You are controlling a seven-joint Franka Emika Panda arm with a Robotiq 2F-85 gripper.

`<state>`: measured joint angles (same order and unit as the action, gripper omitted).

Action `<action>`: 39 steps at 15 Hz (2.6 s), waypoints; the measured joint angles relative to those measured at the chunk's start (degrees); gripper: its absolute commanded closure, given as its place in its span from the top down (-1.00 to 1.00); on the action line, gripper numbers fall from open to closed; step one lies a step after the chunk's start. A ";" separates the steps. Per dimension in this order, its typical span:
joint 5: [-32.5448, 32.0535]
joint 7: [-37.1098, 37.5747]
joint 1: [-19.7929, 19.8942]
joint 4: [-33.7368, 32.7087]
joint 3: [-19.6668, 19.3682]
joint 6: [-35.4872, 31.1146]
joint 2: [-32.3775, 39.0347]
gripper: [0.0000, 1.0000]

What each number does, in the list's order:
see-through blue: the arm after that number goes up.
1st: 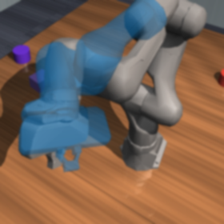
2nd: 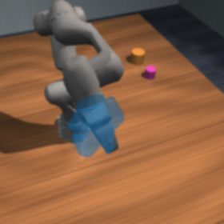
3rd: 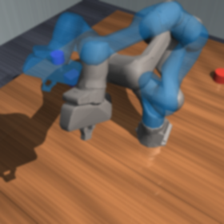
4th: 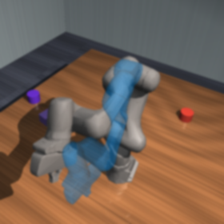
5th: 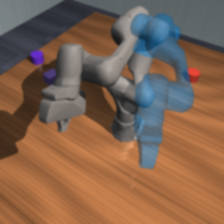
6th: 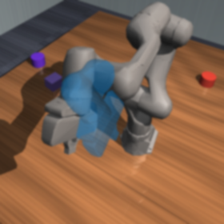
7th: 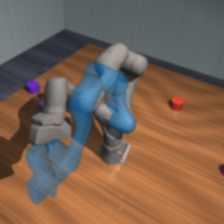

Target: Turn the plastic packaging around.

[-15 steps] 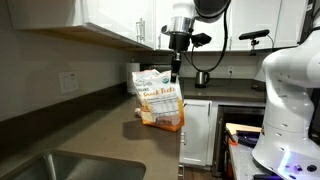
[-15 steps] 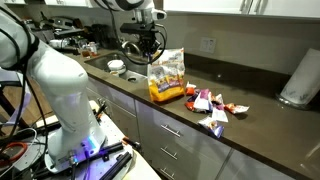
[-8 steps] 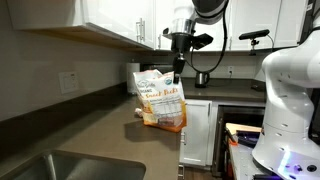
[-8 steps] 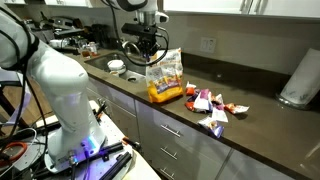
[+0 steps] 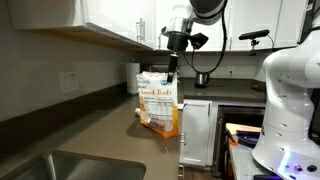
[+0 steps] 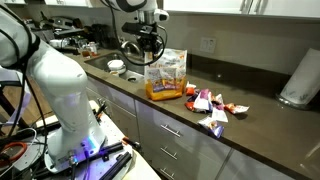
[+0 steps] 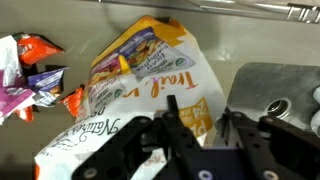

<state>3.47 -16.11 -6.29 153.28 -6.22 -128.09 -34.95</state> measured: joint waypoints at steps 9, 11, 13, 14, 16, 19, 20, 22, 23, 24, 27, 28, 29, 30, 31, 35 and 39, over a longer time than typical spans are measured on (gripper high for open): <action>-17.76 12.89 5.21 -3.21 12.78 0.61 -1.25 1.00; -18.03 14.24 5.21 -4.27 13.55 0.64 -1.85 1.00; -17.41 17.62 5.20 -4.69 13.87 0.21 -1.88 1.00; -17.07 20.17 5.21 -4.69 14.05 -0.16 -1.66 1.00; -16.51 26.69 5.38 -4.49 14.78 -1.52 -0.69 1.00; -15.85 37.18 6.16 -4.09 16.77 -5.22 2.18 1.00; -15.53 40.43 6.60 -4.09 17.55 -6.56 3.39 1.00; -15.46 45.91 7.87 -4.46 19.08 -9.64 5.81 1.00; -15.69 47.88 8.71 -4.96 19.80 -11.14 6.86 1.00; -16.26 49.62 9.78 -5.74 20.56 -12.47 7.81 1.00; -19.36 54.15 13.11 -8.60 22.28 -14.70 9.98 1.00; -20.98 55.93 14.27 -9.58 22.70 -14.85 10.58 1.00; -22.99 58.02 15.49 -10.43 23.18 -14.85 11.08 1.00; -25.47 60.78 16.83 -11.02 23.75 -14.85 11.48 1.00; -28.07 63.84 18.14 -11.41 24.33 -14.82 11.82 1.00; -33.41 75.41 20.40 -11.54 25.09 -12.75 13.05 1.00; -33.06 83.83 19.53 -11.33 23.72 -10.78 14.80 0.86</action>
<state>-29.60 67.73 13.24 141.95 17.50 -138.87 -20.15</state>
